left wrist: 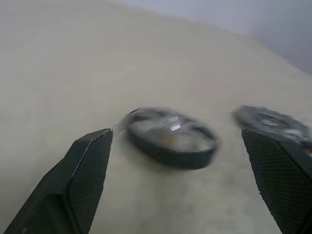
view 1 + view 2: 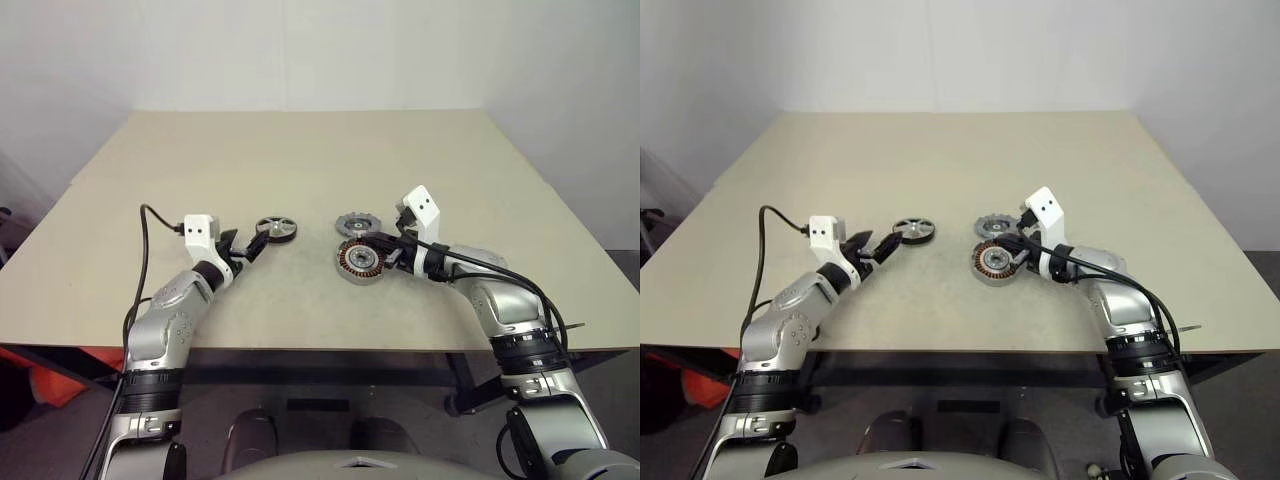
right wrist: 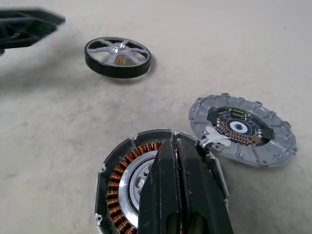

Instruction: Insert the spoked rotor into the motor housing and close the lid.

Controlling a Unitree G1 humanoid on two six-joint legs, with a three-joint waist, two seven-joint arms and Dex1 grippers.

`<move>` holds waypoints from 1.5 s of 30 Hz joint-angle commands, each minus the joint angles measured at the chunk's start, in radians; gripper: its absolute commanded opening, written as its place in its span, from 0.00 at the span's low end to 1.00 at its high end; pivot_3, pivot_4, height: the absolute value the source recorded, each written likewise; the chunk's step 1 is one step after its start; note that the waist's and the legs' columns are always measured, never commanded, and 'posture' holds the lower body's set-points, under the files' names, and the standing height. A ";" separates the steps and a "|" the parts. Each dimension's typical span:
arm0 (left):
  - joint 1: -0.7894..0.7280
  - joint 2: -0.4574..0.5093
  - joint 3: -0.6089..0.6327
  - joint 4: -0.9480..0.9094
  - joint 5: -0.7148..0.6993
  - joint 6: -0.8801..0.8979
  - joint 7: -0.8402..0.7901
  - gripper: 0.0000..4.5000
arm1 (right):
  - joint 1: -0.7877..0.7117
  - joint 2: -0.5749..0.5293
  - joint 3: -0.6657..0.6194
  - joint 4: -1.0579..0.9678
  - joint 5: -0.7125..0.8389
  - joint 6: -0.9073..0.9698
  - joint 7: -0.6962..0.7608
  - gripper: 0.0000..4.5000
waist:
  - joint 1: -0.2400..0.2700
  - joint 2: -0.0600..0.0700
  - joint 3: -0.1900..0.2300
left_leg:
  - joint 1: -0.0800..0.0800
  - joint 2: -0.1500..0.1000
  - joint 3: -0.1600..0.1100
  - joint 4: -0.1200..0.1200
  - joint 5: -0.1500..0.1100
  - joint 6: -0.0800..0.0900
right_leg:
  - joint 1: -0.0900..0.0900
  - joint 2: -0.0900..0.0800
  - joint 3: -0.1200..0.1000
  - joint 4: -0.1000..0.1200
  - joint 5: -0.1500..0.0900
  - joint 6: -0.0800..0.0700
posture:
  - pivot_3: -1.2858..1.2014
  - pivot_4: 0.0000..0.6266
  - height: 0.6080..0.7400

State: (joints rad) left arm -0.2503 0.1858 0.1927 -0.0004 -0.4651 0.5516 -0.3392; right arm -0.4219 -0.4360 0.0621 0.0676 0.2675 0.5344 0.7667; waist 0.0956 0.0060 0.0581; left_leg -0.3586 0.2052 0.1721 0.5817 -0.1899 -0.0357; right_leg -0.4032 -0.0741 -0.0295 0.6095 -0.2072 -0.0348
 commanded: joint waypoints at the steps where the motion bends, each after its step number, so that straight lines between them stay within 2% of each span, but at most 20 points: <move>1: -0.040 -0.033 0.057 0.026 -0.065 0.082 0.065 1.00 | -0.020 0.003 -0.015 -0.042 0.017 -0.005 -0.004 0.01 | 0.000 0.000 0.000 | 0.000 0.000 0.000 0.000 0.000 0.000 | 0.000 0.000 0.000 0.000 0.000 0.000 | 0.52 0.00 1.00; 5: -0.083 -0.082 0.126 0.088 -0.142 0.161 0.120 1.00 | -0.022 0.007 -0.013 -0.044 0.018 -0.008 -0.006 0.01 | 0.001 0.000 0.000 | -0.001 0.000 0.000 0.000 0.000 0.000 | 0.000 0.000 0.000 0.000 0.000 0.000 | 0.52 0.00 1.00; 12: -0.210 -0.154 0.239 0.237 -0.263 0.201 0.159 1.00 | -0.018 0.006 -0.014 -0.051 0.019 -0.010 -0.005 0.01 | 0.005 0.000 0.000 | -0.001 -0.001 -0.001 0.001 0.000 0.000 | 0.001 0.000 -0.001 0.000 0.000 0.000 | 0.52 0.00 1.00; 18: -0.349 -0.181 0.284 0.440 -0.283 0.183 0.195 1.00 | -0.023 0.010 -0.010 -0.050 0.016 -0.014 -0.008 0.01 | 0.007 0.000 0.000 | -0.001 -0.001 -0.001 0.001 0.000 0.001 | 0.001 0.000 -0.001 -0.001 0.000 0.000 | 0.52 0.00 1.00; 22: -0.389 -0.181 0.304 0.534 -0.271 0.162 0.214 1.00 | -0.024 0.012 -0.012 -0.053 0.017 -0.014 -0.010 0.01 | 0.009 -0.001 0.000 | -0.002 -0.002 -0.001 0.001 0.000 0.001 | 0.001 -0.001 -0.001 -0.001 0.000 0.001 | 0.52 0.00 1.00; 25: -0.392 -0.187 0.313 0.564 -0.273 0.156 0.224 0.86 | -0.023 0.012 -0.014 -0.051 0.016 -0.016 -0.014 0.00 | 0.012 -0.001 0.000 | -0.001 -0.002 -0.001 0.001 -0.001 0.002 | 0.002 -0.002 -0.001 -0.002 0.000 0.001 | 0.52 0.00 1.00; 29: -0.372 -0.192 0.308 0.544 -0.283 0.173 0.222 0.55 | -0.020 0.014 -0.014 -0.052 0.014 -0.017 -0.018 0.00 | 0.013 -0.001 0.000 | -0.002 -0.003 -0.001 0.001 -0.001 0.003 | 0.002 -0.003 -0.001 -0.003 0.000 0.001 | 0.52 0.00 1.00; 33: -0.349 -0.192 0.304 0.519 -0.291 0.191 0.219 0.55 | -0.024 0.015 -0.013 -0.049 0.014 -0.018 -0.022 0.00 | 0.015 -0.001 0.000 | -0.004 -0.003 -0.001 0.002 -0.002 0.003 | 0.002 -0.003 -0.001 -0.004 0.000 0.001 | 0.52 0.00 1.00; 35: -0.340 -0.191 0.305 0.513 -0.292 0.196 0.218 0.48 | -0.025 0.015 -0.012 -0.047 0.014 -0.020 -0.023 0.00 | 0.015 -0.001 0.000 | -0.004 -0.003 -0.001 0.002 -0.002 0.004 | 0.002 -0.004 -0.001 -0.004 0.000 0.001 | 0.52 0.00 1.00; 39: -0.334 -0.187 0.305 0.512 -0.296 0.202 0.217 0.20 | -0.027 0.015 -0.013 -0.043 0.011 -0.025 -0.028 0.00 | 0.015 -0.003 -0.001 | -0.005 -0.004 -0.001 0.002 -0.002 0.004 | 0.002 -0.005 -0.001 -0.004 -0.001 0.002 | 0.52 0.00 1.00; 40: -0.334 -0.185 0.304 0.517 -0.298 0.202 0.218 0.16 | -0.027 0.014 -0.015 -0.043 0.010 -0.026 -0.030 0.00 | 0.015 -0.003 -0.001 | -0.004 -0.005 -0.001 0.002 -0.002 0.004 | 0.003 -0.005 -0.001 -0.004 -0.001 0.002 | 0.52 0.00 1.00; 42: -0.335 -0.182 0.303 0.524 -0.300 0.204 0.220 0.12 | -0.027 0.013 -0.019 -0.045 0.010 -0.028 -0.034 0.00 | 0.013 -0.004 -0.001 | -0.002 -0.005 -0.001 0.002 -0.003 0.005 | 0.005 -0.006 -0.001 -0.004 -0.001 0.002 | 0.52 0.00 1.00; 45: -0.337 -0.182 0.301 0.529 -0.306 0.208 0.213 0.12 | -0.022 0.007 -0.031 -0.053 0.009 -0.032 -0.045 0.00 | 0.010 -0.004 -0.001 | 0.004 -0.005 -0.001 0.001 -0.004 0.006 | 0.010 -0.006 -0.001 -0.004 -0.001 0.003 | 0.52 0.00 1.00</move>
State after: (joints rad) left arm -0.6073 -0.0031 0.5098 0.5009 -0.7913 0.7406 -0.1469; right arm -0.4222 -0.4226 0.0601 0.0625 0.2700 0.5250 0.7321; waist 0.1058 0.0019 0.0574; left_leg -0.3514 0.1999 0.1715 0.5827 -0.1935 -0.0295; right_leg -0.3912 -0.0803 -0.0308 0.6054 -0.2089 -0.0307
